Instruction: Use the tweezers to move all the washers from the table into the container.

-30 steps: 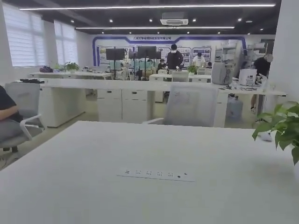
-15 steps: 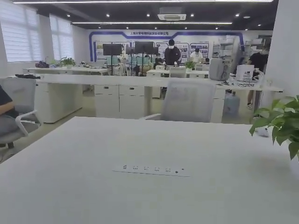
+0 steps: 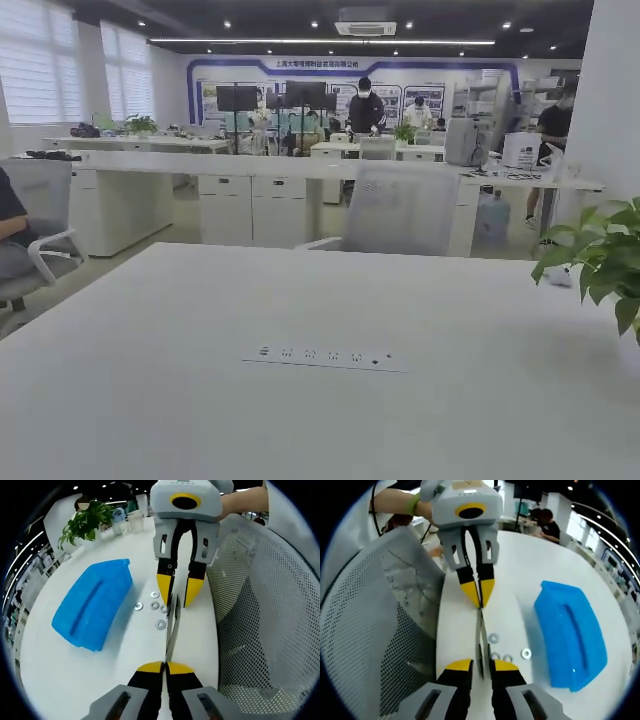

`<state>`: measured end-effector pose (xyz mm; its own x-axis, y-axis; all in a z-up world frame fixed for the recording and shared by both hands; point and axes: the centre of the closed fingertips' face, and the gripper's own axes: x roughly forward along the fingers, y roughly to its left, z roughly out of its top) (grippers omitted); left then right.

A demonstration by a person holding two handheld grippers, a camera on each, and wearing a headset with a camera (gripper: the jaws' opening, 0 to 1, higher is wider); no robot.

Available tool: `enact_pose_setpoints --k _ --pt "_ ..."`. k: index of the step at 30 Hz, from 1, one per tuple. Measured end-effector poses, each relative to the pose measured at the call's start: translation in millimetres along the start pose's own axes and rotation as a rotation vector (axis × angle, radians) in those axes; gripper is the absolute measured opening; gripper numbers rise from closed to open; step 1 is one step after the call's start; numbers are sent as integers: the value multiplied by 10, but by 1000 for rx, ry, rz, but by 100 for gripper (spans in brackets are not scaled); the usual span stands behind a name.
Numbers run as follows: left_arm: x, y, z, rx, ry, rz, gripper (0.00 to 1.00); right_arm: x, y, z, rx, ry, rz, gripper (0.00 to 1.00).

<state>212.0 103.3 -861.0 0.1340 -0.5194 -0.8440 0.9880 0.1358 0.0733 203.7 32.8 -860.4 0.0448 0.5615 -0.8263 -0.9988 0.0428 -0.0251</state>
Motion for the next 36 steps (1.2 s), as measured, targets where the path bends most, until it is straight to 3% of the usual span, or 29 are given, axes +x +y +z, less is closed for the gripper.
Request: enact_pose_setpoints --k 7,17,23,27,36 --pt "-244 -70 183 22 -48 -7 0 -45 2 17 -24 -12 -4 8" --pt "-535 -192 587 68 -116 -30 0 -93 90 165 -61 -67 22 6" --pt "-650 -164 769 94 -137 -29 0 -99 75 263 -28 -120 30 6" --pt "-713 -133 847 88 -161 -29 0 -95 46 347 -6 -158 23 6" --pt "-785 -36 834 102 -140 3 0 -67 -71 495 35 -215 -14 6"
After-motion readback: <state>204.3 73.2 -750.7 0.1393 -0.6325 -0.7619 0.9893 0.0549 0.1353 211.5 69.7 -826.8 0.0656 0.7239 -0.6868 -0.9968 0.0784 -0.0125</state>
